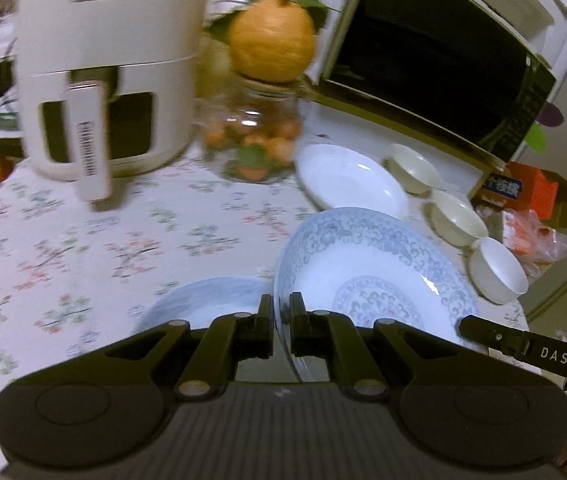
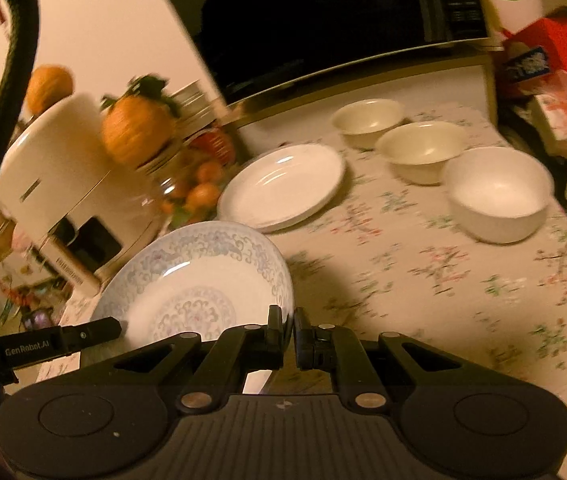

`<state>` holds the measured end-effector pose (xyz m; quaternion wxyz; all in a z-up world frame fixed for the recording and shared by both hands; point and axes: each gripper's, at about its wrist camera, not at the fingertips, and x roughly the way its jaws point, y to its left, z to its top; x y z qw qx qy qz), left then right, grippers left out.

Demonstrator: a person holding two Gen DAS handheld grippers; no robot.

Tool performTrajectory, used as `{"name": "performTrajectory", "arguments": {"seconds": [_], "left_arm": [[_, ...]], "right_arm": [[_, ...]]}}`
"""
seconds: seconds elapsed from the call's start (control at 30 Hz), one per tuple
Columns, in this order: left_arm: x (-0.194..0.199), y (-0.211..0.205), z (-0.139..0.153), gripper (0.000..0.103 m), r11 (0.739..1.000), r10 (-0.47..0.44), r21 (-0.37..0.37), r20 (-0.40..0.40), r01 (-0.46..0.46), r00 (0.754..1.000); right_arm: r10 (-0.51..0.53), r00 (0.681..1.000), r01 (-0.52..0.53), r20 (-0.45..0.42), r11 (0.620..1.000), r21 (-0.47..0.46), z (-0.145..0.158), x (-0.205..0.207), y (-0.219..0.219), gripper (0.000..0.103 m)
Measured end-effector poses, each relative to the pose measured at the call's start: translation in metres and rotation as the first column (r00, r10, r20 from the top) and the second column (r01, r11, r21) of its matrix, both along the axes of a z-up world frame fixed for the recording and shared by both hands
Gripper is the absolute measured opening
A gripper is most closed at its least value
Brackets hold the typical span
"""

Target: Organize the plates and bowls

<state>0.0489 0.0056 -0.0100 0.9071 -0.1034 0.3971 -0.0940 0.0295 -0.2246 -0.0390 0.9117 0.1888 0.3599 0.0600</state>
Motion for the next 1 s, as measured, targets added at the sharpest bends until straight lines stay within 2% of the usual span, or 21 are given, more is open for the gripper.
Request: {"name": "performTrajectory", "arguments": {"seconds": [0.2, 0.47, 0.7, 1.0], "left_arm": [[-0.015, 0.032, -0.004, 0.006, 0.998, 0.056, 0.011, -0.008, -0.056, 0.998], [-0.021, 0.060, -0.020, 0.006, 0.995, 0.103, 0.018, -0.045, -0.102, 0.994], [-0.020, 0.070, -0.034, 0.007, 0.993, 0.119, 0.020, -0.068, -0.118, 0.991], [-0.020, 0.071, -0.039, 0.007, 0.993, 0.116, 0.025, -0.066, -0.114, 0.991]], "right_arm": [[0.078, 0.997, -0.079, -0.015, 0.996, -0.031, 0.000, -0.001, 0.040, 0.007], [0.133, 0.989, -0.136, -0.057, 0.989, -0.064, -0.013, 0.003, 0.077, 0.008], [0.157, 0.983, -0.165, -0.094, 0.982, -0.091, -0.023, 0.007, 0.092, 0.009], [0.160, 0.982, -0.171, -0.101, 0.978, -0.122, -0.021, 0.009, 0.098, 0.009]]}}
